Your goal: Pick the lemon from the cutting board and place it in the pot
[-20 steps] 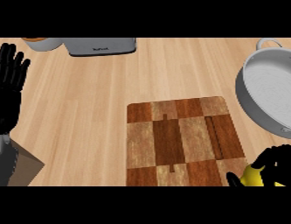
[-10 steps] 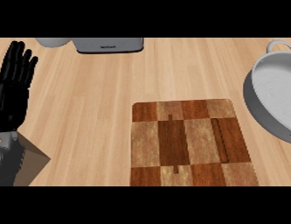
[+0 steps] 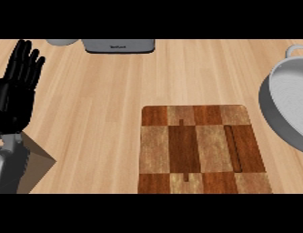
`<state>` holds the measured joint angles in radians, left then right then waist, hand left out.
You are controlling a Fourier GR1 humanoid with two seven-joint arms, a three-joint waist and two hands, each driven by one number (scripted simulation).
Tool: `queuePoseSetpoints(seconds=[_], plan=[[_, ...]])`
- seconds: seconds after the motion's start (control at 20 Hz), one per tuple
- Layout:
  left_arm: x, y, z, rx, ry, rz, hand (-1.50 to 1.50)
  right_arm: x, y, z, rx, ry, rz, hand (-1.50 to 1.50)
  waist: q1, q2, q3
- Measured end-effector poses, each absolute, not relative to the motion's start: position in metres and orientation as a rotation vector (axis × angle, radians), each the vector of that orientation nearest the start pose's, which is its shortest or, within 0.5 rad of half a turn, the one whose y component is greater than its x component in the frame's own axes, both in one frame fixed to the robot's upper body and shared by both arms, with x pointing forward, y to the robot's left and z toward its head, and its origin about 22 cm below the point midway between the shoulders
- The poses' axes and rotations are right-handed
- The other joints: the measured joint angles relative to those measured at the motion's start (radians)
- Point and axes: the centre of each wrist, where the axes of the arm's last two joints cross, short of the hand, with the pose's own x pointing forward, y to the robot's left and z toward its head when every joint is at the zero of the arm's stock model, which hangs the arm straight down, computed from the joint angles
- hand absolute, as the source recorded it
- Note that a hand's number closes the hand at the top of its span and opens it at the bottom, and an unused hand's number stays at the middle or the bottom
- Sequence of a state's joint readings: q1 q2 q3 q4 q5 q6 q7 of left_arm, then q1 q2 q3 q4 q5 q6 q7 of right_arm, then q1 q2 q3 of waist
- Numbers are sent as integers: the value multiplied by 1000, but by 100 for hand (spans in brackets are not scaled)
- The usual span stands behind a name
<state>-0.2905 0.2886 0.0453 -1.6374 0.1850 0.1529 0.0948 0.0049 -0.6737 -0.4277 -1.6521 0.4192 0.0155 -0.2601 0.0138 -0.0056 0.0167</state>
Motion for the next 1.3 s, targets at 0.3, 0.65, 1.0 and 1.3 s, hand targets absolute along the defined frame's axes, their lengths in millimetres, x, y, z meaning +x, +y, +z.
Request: queuePoseSetpoints(seconds=[0.3,0.65,1.0,1.3], plan=[[302,264,110,116,-1838,-4,0,248,-476,134,-1150,-1702,730,150,7,0,0],[305,260,110,109,-1847,-20,0,280,-492,107,-1134,-1611,784,150,20,3,1],[308,259,111,97,-1844,-14,0,298,-498,80,-882,-1503,779,-150,26,5,1],[306,261,108,96,-1844,-16,0,313,-492,69,-738,-1619,784,-150,19,1,3]])
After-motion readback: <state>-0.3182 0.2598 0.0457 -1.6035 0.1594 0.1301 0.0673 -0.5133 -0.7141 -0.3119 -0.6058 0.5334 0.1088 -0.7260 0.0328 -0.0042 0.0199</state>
